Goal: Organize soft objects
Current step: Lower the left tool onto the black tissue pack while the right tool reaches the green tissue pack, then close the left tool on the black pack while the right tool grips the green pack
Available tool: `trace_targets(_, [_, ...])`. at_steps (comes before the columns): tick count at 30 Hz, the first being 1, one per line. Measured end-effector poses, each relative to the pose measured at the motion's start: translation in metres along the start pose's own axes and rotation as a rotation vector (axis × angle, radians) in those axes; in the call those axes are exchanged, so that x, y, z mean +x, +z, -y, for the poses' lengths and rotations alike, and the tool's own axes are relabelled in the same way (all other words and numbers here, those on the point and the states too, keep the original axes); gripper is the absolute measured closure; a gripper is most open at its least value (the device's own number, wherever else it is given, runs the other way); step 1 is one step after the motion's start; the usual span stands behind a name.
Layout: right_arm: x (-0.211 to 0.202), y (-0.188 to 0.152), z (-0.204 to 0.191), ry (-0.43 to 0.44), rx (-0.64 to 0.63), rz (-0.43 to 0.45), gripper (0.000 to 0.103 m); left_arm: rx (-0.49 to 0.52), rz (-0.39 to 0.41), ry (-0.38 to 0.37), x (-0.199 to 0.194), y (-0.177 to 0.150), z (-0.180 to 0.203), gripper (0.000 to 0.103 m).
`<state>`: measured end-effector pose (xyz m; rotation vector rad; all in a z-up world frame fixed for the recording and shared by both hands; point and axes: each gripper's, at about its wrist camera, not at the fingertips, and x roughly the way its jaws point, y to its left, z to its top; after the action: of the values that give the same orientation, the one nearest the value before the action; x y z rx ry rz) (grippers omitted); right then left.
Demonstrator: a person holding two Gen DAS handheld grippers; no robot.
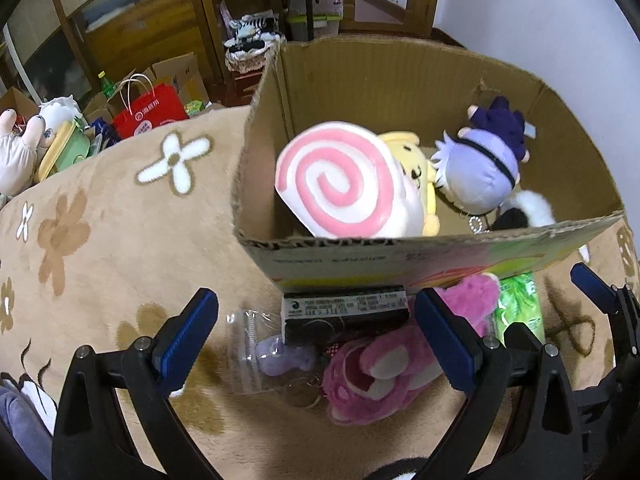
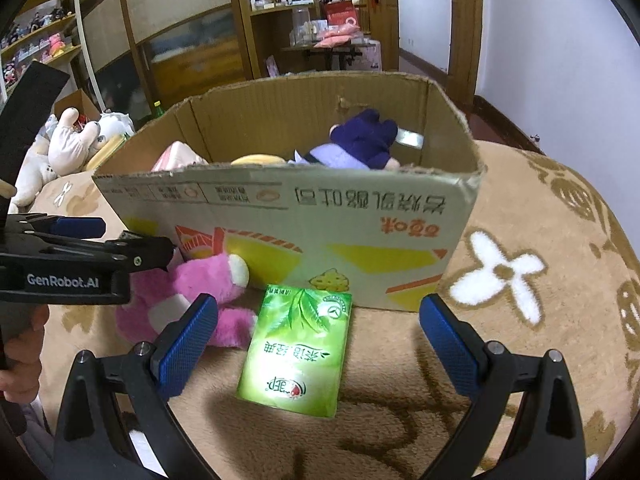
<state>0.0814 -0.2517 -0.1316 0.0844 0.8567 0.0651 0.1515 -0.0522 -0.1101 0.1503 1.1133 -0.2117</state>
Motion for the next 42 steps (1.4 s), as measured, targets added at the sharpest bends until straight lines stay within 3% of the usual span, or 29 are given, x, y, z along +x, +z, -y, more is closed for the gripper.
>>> trace_targets(9, [0.017,-0.003,0.004,0.002,0.016,-0.066,0.000,-0.018,-0.009,-0.013,0.009,-0.002,0.002,0.006])
trace_targets(15, [0.026,-0.007,0.006,-0.008,0.016,-0.102,0.000,-0.078,-0.045,-0.120,0.014,-0.003,-0.005,0.034])
trace_targets(24, [0.029,-0.011,0.013,0.026,0.035,-0.168,0.041,-0.090,-0.045,-0.132,0.010,-0.004,-0.009,0.036])
trace_targets(42, [0.001,-0.019,0.023,-0.019,0.043,-0.132,0.043,-0.099,0.061,-0.069,-0.024,-0.018,-0.009,0.036])
